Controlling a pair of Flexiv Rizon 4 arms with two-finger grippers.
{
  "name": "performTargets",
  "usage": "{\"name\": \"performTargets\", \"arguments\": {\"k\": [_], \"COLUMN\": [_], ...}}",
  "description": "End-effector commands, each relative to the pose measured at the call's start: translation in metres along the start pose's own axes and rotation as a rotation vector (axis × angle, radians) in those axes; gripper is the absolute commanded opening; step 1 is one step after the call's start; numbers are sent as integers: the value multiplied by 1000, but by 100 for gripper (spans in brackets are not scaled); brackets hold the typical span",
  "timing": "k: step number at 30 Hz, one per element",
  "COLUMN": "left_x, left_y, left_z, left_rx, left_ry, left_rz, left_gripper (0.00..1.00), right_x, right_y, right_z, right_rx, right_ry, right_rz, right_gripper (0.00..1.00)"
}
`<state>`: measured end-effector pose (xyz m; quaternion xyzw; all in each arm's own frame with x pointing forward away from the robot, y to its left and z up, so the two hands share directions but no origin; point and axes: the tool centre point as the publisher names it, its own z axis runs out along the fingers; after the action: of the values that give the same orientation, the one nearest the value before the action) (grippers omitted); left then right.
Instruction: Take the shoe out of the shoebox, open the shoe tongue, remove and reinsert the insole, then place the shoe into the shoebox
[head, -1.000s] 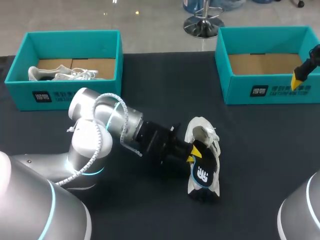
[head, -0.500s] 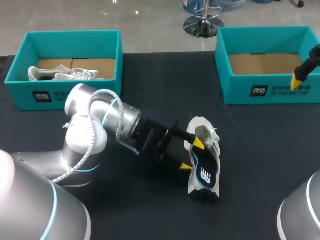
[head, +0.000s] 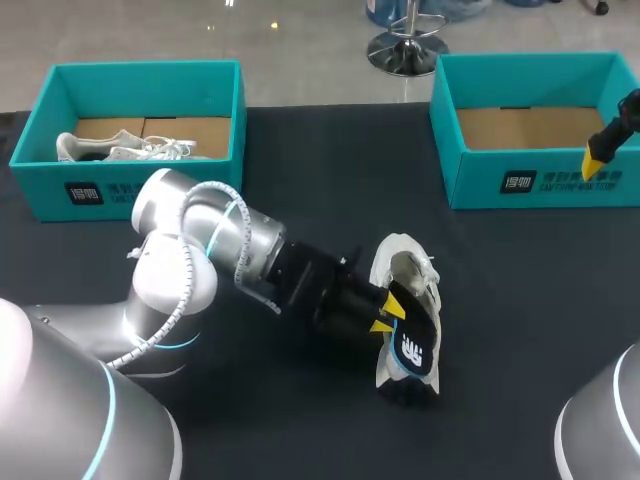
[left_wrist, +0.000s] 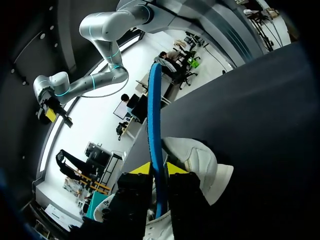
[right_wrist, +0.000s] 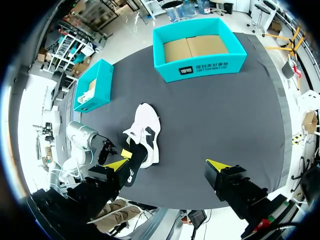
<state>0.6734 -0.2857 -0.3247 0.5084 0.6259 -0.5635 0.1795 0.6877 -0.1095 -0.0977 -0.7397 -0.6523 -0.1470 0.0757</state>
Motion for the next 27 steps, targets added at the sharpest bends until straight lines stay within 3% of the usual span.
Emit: {"name": "performTargets", "arguments": {"k": [1,17,21,26,27], "left_x": [-2,0,0,0,0], "left_y": [1,33,36,34,32], "left_z": [3,-11,-10,-14,-17], "left_rx": [-8,-113,-153,-147,-144], "left_ry": [8,36,45,38,43], "left_rz": [3,43,60,48,56], "left_gripper": [0,0,0,0,23], "right_x": [1,1,1,1,1], "right_y": [3,3,3,3,3], "right_z": [0,0,0,0,0], "right_rx": [6,6,6,6,6], "right_ry": [-3,-3,-3,-3,-3], "right_rz": [0,0,0,0,0], "right_gripper": [100,100,100,100,100]}}
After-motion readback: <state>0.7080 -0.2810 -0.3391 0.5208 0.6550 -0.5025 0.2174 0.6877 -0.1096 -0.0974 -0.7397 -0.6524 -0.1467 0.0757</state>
